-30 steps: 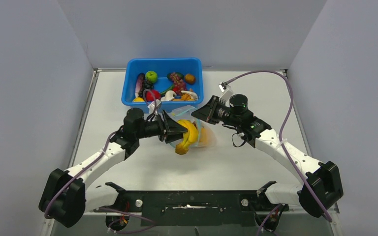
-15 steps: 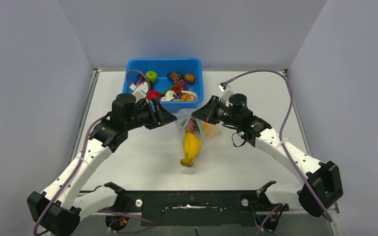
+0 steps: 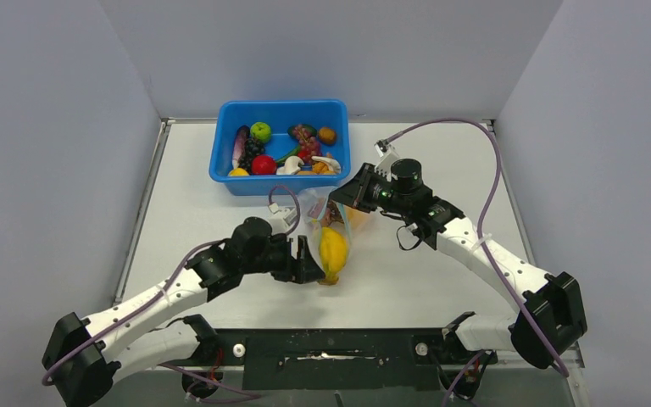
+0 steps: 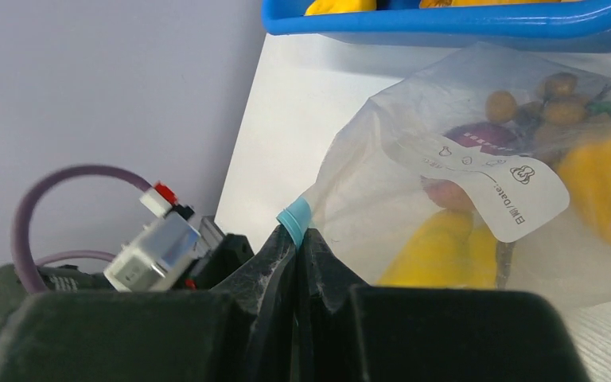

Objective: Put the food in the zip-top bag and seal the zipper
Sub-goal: Place the fake fruit in the zipper food storage bag.

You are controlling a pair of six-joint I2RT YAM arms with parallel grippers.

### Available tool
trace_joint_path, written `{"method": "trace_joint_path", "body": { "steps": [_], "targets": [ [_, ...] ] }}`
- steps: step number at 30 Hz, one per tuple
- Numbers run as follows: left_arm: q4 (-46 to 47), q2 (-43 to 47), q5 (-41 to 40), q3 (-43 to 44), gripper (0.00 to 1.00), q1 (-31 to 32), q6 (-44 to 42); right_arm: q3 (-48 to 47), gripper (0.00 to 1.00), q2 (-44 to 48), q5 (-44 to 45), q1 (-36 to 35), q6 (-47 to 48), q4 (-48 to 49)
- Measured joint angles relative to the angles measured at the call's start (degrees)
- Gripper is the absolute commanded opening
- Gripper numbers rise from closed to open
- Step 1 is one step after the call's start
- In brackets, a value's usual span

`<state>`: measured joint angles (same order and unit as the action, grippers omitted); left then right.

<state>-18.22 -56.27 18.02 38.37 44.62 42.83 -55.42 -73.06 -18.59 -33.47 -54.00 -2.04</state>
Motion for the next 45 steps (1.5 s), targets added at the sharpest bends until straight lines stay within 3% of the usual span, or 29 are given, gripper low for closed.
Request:
{"method": "trace_joint_path", "body": {
  "steps": [4, 11, 26, 29, 33, 37, 40, 45],
  "targets": [
    [7.6, 1.8, -0.1, -6.9, 0.77, 3.7, -0.4, -0.7, 0.00, 0.0, 0.1, 0.0, 0.0, -0.2],
    [16.5, 1.0, -4.2, -12.1, 0.79, 3.8, -4.6, -0.9, 0.00, 0.0, 0.1, 0.0, -0.1, -0.2],
    [39.2, -8.5, -1.5, -19.3, 0.79, 4.9, -4.5, -1.0, 0.00, 0.0, 0.1, 0.1, -0.5, -0.2],
    [42.5, -11.0, -1.1, -19.5, 0.67, 5.5, -4.2, -1.0, 0.00, 0.0, 0.1, 0.1, -0.5, -0.2],
    [44.9, -12.2, -1.0, -19.5, 0.35, 6.2, -3.5, -1.0, 0.00, 0.0, 0.1, 0.1, -0.5, -0.2],
    [44.5, -8.1, -1.7, -19.5, 0.15, 6.7, -2.1, -1.0, 0.00, 0.0, 0.1, 0.1, -0.4, -0.2],
    [41.7, -0.9, -4.2, -18.3, 0.08, 6.8, 0.3, -1.0, 0.00, 0.0, -0.1, 0.1, -0.1, -0.2],
    [31.6, 0.8, -8.4, -6.8, 0.08, 6.2, 4.2, -1.0, 0.00, 0.0, -0.5, -0.5, 1.6, -0.2]
  ]
}}
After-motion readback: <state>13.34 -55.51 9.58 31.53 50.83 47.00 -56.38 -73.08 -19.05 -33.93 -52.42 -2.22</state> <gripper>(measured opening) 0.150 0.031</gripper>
